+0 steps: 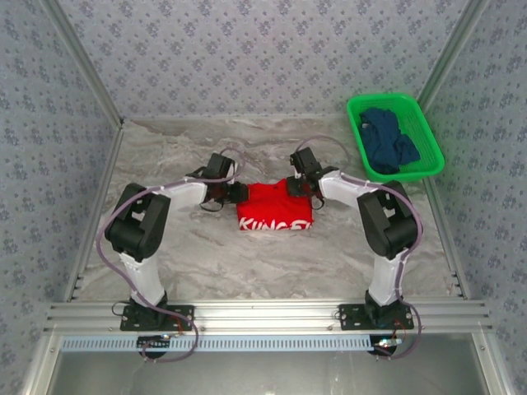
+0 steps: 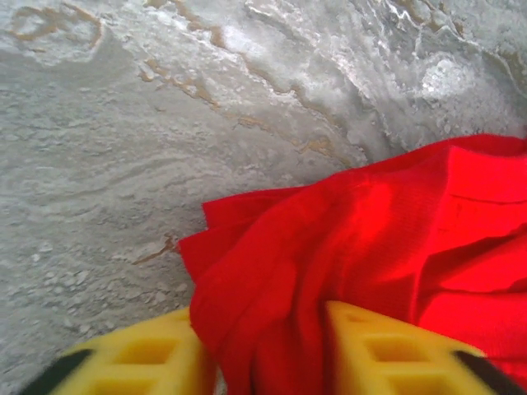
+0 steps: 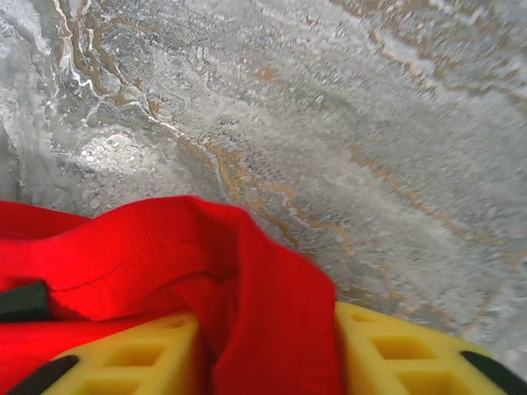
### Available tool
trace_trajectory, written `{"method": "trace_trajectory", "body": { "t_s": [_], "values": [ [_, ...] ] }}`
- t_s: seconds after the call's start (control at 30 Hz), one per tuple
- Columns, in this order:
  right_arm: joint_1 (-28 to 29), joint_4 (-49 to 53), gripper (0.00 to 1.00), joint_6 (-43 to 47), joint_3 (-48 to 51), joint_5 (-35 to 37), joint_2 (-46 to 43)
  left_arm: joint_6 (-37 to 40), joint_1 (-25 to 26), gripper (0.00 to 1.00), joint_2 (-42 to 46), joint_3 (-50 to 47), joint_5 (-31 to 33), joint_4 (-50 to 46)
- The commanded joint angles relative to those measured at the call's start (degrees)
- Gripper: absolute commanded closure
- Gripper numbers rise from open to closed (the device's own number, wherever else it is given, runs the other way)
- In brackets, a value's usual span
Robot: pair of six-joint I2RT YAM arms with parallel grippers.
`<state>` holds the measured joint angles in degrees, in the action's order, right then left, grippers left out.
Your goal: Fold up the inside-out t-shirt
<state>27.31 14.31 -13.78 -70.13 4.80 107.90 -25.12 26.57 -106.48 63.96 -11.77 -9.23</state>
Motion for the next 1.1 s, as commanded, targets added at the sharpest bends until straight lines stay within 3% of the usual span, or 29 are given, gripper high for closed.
{"method": "trace_trajectory", "body": {
  "t_s": [0.0, 0.17, 0.37, 0.47, 0.83, 1.07],
  "values": [
    [-1.4, 6.6, 0.48, 2.2, -2.8, 2.0, -4.8, 0.5, -0.6, 0.52, 4.6, 2.0, 3.9, -4.4],
    [-1.8, 9.0, 0.36, 3.3, 0.9, -1.3, -14.0, -0.4, -0.1, 0.39, 15.5, -2.8, 9.0, -6.3],
    [-0.9, 1.2, 0.41, -2.1, 6.5, -17.8, -13.9, -5.4, 4.5, 0.38, 19.3, -7.4, -5.0, -0.9],
    [-1.3, -1.7, 0.46, -4.8, 5.7, -22.4, -9.6, -7.4, 6.6, 0.39, 17.6, -8.3, -7.5, 0.6],
    [-6.4, -2.7, 0.51, -6.3, 8.0, -24.5, 0.7, -5.3, 7.3, 0.42, 10.3, -17.7, -4.9, 3.5],
    [-6.6, 1.7, 0.47, -1.4, 7.0, -25.1, -9.1, -3.9, 7.4, 0.41, 18.0, -16.8, -1.2, 1.2]
  ]
}}
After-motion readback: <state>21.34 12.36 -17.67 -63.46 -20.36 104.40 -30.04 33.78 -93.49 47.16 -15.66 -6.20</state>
